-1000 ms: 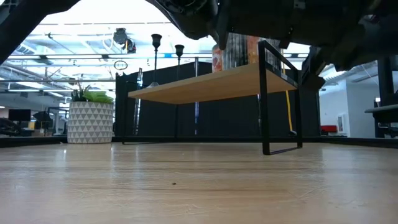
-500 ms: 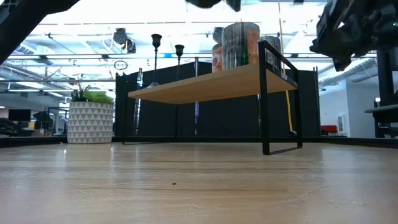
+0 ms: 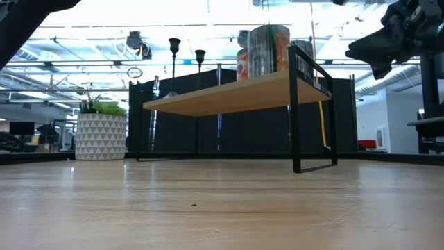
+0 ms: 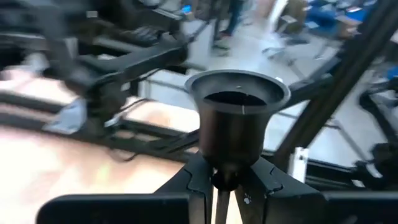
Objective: Pick & Place candle stick holders
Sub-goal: Put the black candle holder on the shelf
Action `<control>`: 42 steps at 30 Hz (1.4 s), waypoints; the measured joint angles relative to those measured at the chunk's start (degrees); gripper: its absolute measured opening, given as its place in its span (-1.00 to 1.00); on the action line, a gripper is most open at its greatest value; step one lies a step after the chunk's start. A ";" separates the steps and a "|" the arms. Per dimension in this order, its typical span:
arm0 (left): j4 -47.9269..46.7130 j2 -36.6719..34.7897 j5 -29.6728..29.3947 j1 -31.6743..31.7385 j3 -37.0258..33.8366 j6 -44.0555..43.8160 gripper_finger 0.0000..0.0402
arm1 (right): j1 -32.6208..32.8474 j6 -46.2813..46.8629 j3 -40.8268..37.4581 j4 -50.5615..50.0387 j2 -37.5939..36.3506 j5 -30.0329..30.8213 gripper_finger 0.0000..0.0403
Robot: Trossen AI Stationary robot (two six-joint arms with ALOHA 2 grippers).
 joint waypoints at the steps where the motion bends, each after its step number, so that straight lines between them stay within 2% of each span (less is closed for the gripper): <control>1: -1.22 -0.77 -1.40 -0.14 -0.12 -0.33 -0.76 | -0.02 0.00 0.00 0.03 0.00 0.00 -0.55; 8: -6.81 -7.67 -11.66 -2.04 -0.08 1.56 -0.85 | -0.01 -0.02 0.00 0.17 0.00 0.00 -0.55; 13: -15.07 -12.57 -22.60 -4.39 -0.10 1.67 -0.74 | 0.00 -0.28 0.00 0.20 0.00 -0.02 -0.55; 16: -21.74 -16.06 -30.87 -6.38 -0.10 1.41 -0.72 | -0.02 -0.42 0.00 0.20 0.00 -0.02 -0.55; 21: -33.20 -21.19 -44.29 -9.74 -0.10 -0.71 -0.81 | 0.00 -0.43 0.00 0.20 0.00 0.00 -0.55; 27: -49.57 -27.14 -55.33 -12.54 -0.08 -9.23 -0.79 | 0.00 -0.44 0.00 0.20 0.00 -0.02 -0.55; 33: -64.08 -31.03 -58.01 -12.02 -0.10 -17.01 -0.77 | -0.02 -0.42 0.00 0.22 0.00 0.00 -0.55; 38: -73.11 -33.19 -58.67 -9.58 -0.10 -20.16 -0.81 | 0.00 -0.44 0.00 0.22 0.00 0.00 -0.55; 42: -79.27 -34.57 -58.64 -7.03 -0.10 -22.90 -0.77 | -0.01 -0.44 0.00 0.22 0.00 0.02 -0.55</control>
